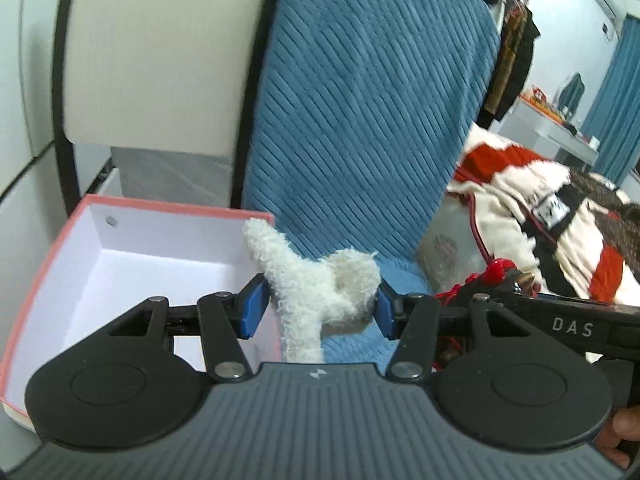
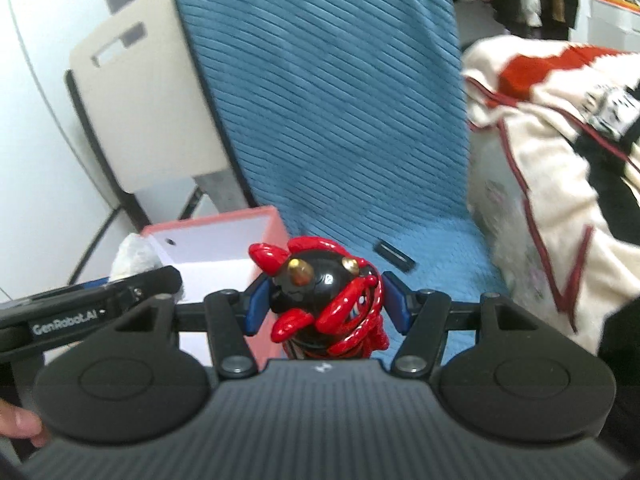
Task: Organize rigid objects
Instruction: 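Carry the plush in the left tool and figurine in the right tool toward the pink box, then lower the plush into the box and open the left tool while the right tool releases the figurine inside, then withdraw both open tools from the box back over the seat, then move the left tool to the white cube adapter while the right tool approaches the black USB stick, then close the left tool on the white cube adapter while the right tool grips the black USB stick, then lift the adapter with the left tool while the right tool lifts the USB stick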
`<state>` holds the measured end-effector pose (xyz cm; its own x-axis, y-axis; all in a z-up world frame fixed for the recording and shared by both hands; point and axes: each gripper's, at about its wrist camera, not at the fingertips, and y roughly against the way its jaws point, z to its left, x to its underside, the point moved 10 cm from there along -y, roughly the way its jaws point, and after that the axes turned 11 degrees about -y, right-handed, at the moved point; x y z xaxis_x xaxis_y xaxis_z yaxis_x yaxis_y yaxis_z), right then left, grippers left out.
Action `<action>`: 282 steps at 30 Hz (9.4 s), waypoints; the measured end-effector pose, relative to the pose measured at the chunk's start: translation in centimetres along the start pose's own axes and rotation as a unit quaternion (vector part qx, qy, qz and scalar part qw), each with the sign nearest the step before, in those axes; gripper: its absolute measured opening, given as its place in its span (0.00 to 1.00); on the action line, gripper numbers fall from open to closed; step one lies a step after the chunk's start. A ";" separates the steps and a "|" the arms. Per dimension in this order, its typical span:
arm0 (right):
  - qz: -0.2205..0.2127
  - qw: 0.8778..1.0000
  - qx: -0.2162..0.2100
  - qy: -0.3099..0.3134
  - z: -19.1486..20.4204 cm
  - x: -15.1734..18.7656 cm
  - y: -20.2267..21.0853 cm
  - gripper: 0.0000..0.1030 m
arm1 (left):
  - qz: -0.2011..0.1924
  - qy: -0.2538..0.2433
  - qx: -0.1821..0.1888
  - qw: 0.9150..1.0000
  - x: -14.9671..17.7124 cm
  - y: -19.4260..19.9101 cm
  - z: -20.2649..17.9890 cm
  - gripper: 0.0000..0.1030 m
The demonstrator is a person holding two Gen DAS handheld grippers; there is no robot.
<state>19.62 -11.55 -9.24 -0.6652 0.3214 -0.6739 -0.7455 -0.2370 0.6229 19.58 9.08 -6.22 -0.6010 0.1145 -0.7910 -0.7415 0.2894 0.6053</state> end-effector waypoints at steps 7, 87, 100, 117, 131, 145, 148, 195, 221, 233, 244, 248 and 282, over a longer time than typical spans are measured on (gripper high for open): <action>-0.001 0.999 -0.043 0.033 7.1 -1.0 -0.8 0.60 | -0.010 0.019 -0.042 0.999 -1.7 2.7 6.7 0.58; -0.001 0.997 -0.032 0.065 6.9 3.3 1.8 0.62 | -0.013 0.023 -0.075 0.997 2.8 6.6 6.3 0.68; -0.023 0.998 -0.007 0.052 0.0 4.1 5.4 0.62 | -0.017 0.004 -0.062 0.998 4.8 6.4 -0.9 0.71; -0.028 0.999 0.013 0.032 -8.1 5.2 6.2 0.65 | 0.000 0.001 -0.052 0.999 8.1 3.0 -6.7 0.89; -0.009 0.999 0.006 0.040 -11.5 3.0 5.8 0.83 | 0.000 0.014 -0.036 0.999 7.3 -2.6 -8.0 0.90; 0.044 0.996 -0.052 0.055 -9.2 -1.9 8.0 0.83 | 0.009 0.014 -0.021 1.000 9.0 -10.0 -10.9 0.90; 0.059 0.995 -0.068 0.053 -9.2 -1.7 7.3 0.83 | 0.017 0.024 -0.017 0.999 9.6 -11.4 -11.3 0.90; 0.154 0.980 -0.044 0.119 -13.5 -0.8 -25.3 0.64 | 0.053 -0.009 -0.091 0.994 11.1 -27.7 -6.0 0.65; 0.168 0.971 0.006 0.170 -13.3 2.8 -28.2 0.27 | 0.084 0.020 -0.045 0.995 11.7 -29.6 -5.8 0.30; 0.161 0.984 0.059 0.049 -15.5 6.9 -20.0 0.26 | 0.102 -0.005 -0.005 0.995 15.0 -24.2 -8.1 0.30; 0.176 0.979 0.089 -0.045 -16.5 12.9 -13.0 0.26 | 0.124 -0.029 0.020 0.992 18.7 -18.4 -10.2 0.30; 0.160 0.980 0.090 -0.079 -17.3 13.9 -12.0 0.27 | 0.130 -0.035 0.026 0.990 19.4 -18.1 -10.6 0.31; 0.102 0.990 0.067 -0.065 -17.1 12.1 -13.0 0.26 | 0.102 -0.046 0.017 0.994 18.3 -20.4 -10.5 0.30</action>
<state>20.55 -20.24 -32.29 -0.7844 0.3966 -0.4769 -0.5779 -0.1878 0.7942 20.61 -4.74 -32.08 -0.7062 0.2602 -0.6584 -0.5959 0.2837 0.7513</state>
